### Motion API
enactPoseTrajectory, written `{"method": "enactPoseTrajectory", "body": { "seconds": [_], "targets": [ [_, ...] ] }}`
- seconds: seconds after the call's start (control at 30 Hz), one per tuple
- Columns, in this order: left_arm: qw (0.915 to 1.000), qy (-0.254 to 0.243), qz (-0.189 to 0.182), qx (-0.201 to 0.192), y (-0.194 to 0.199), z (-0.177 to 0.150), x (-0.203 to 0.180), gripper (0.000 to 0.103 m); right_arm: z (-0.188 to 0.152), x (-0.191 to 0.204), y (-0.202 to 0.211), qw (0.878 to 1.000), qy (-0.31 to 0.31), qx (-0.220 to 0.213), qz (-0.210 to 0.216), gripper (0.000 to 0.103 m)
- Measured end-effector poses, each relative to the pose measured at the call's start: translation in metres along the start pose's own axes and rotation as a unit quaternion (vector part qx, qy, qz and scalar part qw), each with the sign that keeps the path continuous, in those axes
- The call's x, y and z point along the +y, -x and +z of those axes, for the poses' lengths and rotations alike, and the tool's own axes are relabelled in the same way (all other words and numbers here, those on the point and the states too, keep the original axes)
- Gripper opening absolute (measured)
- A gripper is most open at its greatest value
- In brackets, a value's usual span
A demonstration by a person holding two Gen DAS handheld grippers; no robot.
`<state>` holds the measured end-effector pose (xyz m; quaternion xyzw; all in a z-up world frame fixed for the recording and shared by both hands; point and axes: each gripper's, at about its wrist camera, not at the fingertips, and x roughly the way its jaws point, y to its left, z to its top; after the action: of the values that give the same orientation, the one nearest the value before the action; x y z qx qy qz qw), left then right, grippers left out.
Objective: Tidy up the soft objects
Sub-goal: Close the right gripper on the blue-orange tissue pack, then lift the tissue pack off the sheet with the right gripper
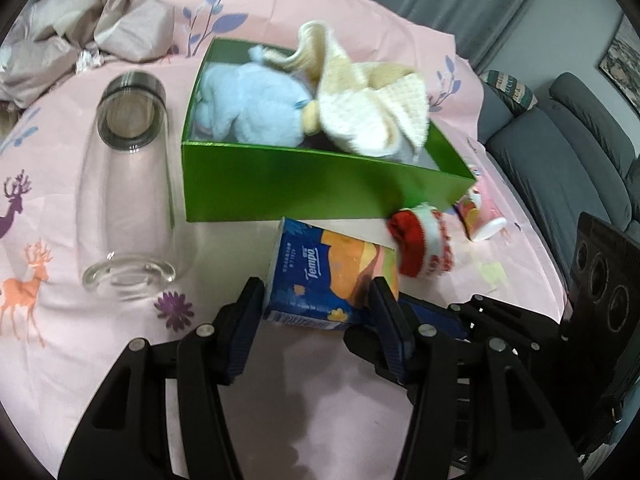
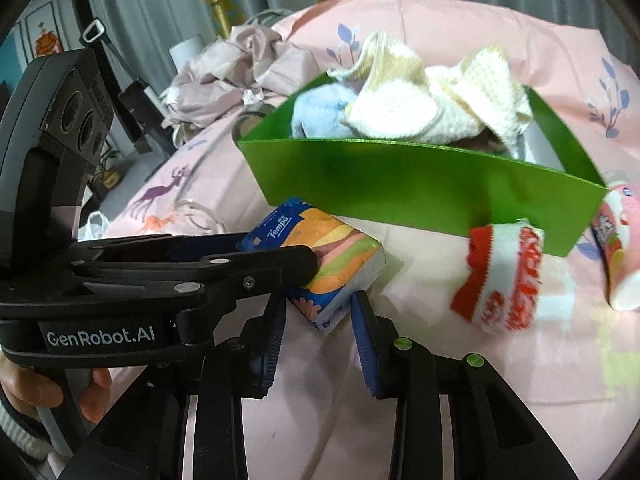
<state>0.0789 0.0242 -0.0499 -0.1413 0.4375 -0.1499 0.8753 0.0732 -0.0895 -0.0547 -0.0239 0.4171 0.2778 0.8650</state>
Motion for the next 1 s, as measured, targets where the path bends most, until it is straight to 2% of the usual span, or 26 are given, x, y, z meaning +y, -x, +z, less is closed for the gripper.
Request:
{"method": "enactPoseTrajectory", "body": {
  "seconds": [0.53, 1.0],
  "targets": [
    [0.9977, -0.050, 0.010, -0.044, 0.048, -0.008, -0.054, 0.053, -0.010, 0.007, 0.070, 0.998, 0.003, -0.058, -0.002, 0.036],
    [0.9964, -0.062, 0.012, -0.057, 0.056, -0.007, -0.068, 0.053, -0.012, 0.005, 0.088, 0.997, 0.001, -0.079, -0.003, 0.036]
  ]
}}
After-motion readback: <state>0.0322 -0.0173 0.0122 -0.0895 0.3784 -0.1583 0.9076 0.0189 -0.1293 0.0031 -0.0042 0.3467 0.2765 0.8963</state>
